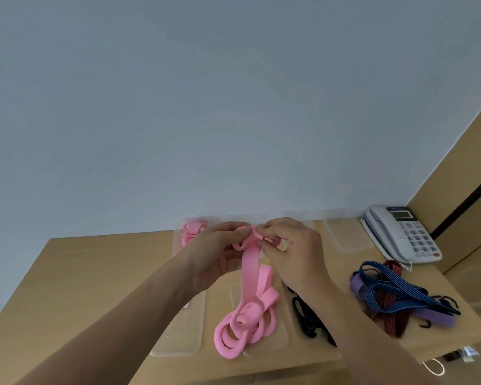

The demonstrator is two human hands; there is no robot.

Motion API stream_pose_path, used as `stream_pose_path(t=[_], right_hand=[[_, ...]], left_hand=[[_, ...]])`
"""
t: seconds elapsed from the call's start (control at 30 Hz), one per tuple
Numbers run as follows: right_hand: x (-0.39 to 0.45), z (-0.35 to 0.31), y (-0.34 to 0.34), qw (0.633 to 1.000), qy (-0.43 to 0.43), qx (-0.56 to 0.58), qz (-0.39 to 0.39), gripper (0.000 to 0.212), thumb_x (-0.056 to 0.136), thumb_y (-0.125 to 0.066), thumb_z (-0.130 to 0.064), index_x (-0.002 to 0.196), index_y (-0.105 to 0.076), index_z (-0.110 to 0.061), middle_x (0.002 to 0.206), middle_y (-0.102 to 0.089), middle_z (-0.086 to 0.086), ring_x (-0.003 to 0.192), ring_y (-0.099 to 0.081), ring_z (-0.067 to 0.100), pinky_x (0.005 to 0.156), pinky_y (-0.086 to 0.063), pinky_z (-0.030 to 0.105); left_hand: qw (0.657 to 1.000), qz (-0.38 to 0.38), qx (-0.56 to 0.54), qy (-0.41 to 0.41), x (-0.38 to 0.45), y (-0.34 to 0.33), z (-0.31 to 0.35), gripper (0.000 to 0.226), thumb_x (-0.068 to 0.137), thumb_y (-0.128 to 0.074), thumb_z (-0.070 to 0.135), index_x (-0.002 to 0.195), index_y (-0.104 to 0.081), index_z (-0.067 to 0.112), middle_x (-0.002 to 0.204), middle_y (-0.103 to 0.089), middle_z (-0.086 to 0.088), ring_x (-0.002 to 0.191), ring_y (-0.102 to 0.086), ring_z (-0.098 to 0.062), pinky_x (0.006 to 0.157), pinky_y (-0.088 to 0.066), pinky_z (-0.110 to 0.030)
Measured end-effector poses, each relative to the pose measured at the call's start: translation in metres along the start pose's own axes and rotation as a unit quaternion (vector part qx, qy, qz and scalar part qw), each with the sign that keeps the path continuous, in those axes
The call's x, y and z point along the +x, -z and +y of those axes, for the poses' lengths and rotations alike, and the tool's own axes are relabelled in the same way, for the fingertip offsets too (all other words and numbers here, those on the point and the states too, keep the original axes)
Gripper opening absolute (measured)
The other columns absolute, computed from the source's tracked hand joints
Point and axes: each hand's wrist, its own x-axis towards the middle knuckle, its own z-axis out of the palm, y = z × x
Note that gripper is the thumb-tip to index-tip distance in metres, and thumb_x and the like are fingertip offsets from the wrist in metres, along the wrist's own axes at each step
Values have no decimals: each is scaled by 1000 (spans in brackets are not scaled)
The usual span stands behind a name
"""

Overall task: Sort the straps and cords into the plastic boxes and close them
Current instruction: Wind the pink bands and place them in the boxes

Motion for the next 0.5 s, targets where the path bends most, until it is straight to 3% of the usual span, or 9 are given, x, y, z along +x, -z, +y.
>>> stream_pose_path(t=[0.1, 0.2, 0.3, 0.4, 0.5], right_hand=[[-3, 2, 1, 999, 36, -2, -7, 23, 71, -85, 7, 87, -81, -7, 90, -75, 4, 78, -69, 13, 74, -55, 17], [-5, 3, 3, 998, 43, -10, -33, 27, 70, -84, 9, 90, -81, -9, 96, -74, 4, 88, -71, 21, 79, -58, 27], [-8, 3, 3, 998, 19, -3, -66, 27, 71, -82, 8, 91, -82, -11, 102, -73, 2, 95, -70, 19, 83, -57, 30], [-9, 3, 3, 994, -56, 52, -78, 26, 77, -82, -2, 98, -81, -18, 107, -71, -8, 103, -66, 6, 90, -51, 19], [-7, 3, 0, 958, -236, 158, -47, 41, 81, -82, -14, 118, -70, -27, 109, -70, -11, 105, -66, 3, 89, -53, 20]], left_hand=[[1000, 0, -14, 5, 0, -1, 0, 36, 82, -74, 16, 114, -71, 1, 108, -72, -21, 92, -70, -29, 80, -62, -37], [999, 17, -45, 8, 1, 0, -2, 45, 72, -75, 6, 117, -66, 1, 105, -71, -20, 86, -72, -29, 77, -63, -38], [997, 37, -72, 4, 4, 1, -5, 50, 78, -68, -12, 124, -57, 1, 114, -71, -26, 93, -72, -36, 80, -63, -41], [996, 58, -71, -21, 8, 2, -8, 51, 83, -61, -21, 129, -52, -1, 106, -74, -22, 91, -73, -33, 78, -63, -40], [995, 70, -47, -50, 11, 1, -8, 52, 82, -60, -24, 129, -54, -1, 91, -76, -14, 81, -74, -25, 69, -61, -33]])
